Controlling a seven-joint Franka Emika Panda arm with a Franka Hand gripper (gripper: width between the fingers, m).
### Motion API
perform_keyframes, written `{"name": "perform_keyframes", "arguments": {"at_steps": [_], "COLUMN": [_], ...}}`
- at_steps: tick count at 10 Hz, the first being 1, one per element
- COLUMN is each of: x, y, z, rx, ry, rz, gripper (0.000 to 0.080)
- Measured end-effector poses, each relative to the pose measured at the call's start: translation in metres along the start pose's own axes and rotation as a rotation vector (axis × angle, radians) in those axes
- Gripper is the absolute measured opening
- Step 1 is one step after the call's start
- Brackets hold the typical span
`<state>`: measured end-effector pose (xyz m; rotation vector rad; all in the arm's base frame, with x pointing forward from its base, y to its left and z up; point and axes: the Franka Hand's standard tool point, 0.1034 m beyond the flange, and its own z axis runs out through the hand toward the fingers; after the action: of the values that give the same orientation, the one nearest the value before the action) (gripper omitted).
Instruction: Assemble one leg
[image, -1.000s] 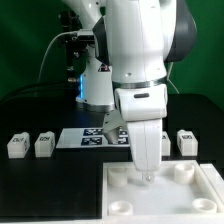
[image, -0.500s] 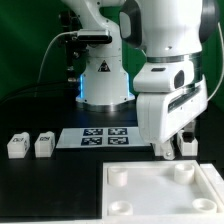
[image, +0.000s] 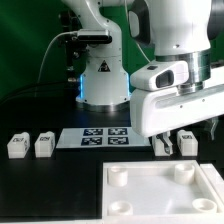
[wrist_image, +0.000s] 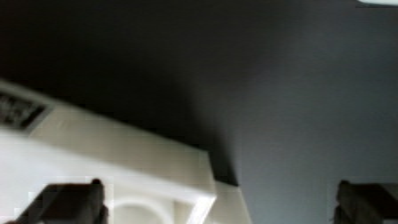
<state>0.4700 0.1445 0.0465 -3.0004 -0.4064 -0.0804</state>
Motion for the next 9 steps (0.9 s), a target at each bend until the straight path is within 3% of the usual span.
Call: {"name": "perform_keyframes", "arguments": {"at_steps": [2, 5, 6, 7, 9], "x": [-0.009, -0.011, -0.022, -0.031, -0.038], "y": [-0.015, -0.015, -0.017, -0.023, -0.028], "z": [0.002, 0.004, 0.006, 0.004, 0.003], "rx": [0.012, 0.013, 0.019, 0.045, 0.075], "ry": [-0.018, -0.045, -0.153, -0.309, -0.547], "rz": [0.220, 0.221, 0.255, 0.354, 0.374], "gripper": [0.0649, 0.0648, 0.0648, 0.0649, 0.0649]}}
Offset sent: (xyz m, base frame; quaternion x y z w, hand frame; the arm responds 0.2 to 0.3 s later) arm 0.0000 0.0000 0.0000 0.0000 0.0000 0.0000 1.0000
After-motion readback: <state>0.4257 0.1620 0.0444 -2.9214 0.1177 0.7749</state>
